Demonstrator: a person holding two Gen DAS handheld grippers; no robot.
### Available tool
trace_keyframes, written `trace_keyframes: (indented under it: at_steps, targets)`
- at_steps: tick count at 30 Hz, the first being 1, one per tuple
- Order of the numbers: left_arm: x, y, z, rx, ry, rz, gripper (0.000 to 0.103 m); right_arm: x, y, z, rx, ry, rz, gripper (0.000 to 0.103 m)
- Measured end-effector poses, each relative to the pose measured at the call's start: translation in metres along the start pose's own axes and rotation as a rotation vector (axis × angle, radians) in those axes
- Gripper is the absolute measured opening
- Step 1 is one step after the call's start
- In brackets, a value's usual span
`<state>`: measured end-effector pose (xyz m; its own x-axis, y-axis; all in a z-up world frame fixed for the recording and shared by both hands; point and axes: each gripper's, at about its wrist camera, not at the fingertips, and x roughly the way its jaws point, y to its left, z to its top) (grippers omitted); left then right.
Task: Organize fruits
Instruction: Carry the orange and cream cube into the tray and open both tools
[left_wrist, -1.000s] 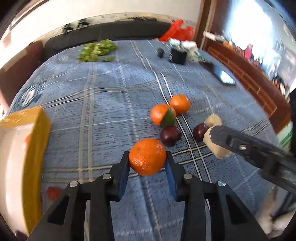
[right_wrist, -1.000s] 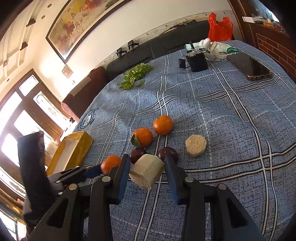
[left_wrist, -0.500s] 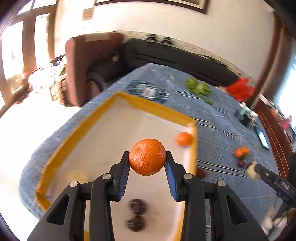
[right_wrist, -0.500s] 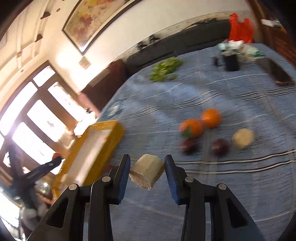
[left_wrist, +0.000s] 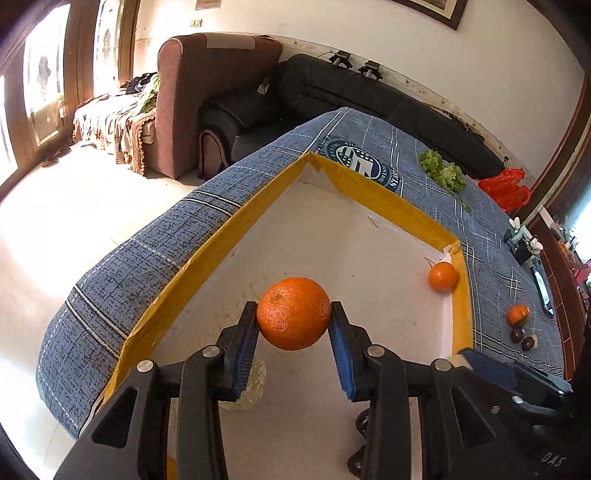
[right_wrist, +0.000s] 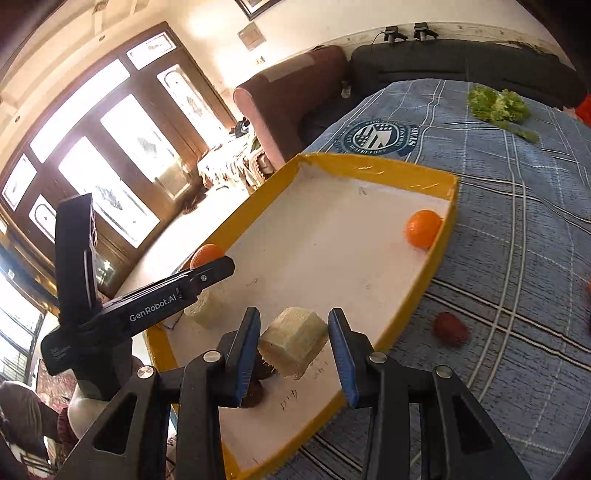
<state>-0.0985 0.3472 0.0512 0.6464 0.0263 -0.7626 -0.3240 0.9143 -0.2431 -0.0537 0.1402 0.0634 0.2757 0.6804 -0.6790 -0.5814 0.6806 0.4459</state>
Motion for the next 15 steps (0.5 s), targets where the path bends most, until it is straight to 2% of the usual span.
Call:
trace_keyframes:
  at_steps: [3, 6, 8, 9, 12, 14, 15]
  targets:
    - [-0.008, 0.010, -0.003, -0.034, -0.013, -0.037, 0.041, 0.021, 0.009, -0.002, -0.021, 0.042, -0.033, 0.043]
    - [-0.019, 0.017, -0.005, -0.083, -0.037, -0.064, 0.056, 0.033, 0.011, -0.003, -0.034, 0.062, -0.071, 0.044]
    - [-0.028, 0.020, -0.005, -0.110, -0.056, -0.090, 0.060, 0.032, 0.010, -0.002, -0.032, 0.067, -0.077, 0.044]
    - [-0.034, 0.022, -0.006, -0.122, -0.065, -0.101, 0.061, 0.026, 0.010, 0.000, -0.028, 0.053, -0.067, 0.044]
    - [-0.052, 0.024, -0.009, -0.150, -0.104, -0.136, 0.072, -0.017, 0.002, 0.006, -0.024, -0.064, -0.058, 0.045]
    - [-0.063, 0.023, -0.012, -0.165, -0.127, -0.164, 0.075, -0.042, -0.014, 0.009, -0.020, -0.124, -0.125, 0.055]
    - [-0.066, 0.021, -0.013, -0.169, -0.133, -0.178, 0.075, -0.052, -0.025, 0.008, -0.019, -0.141, -0.175, 0.056]
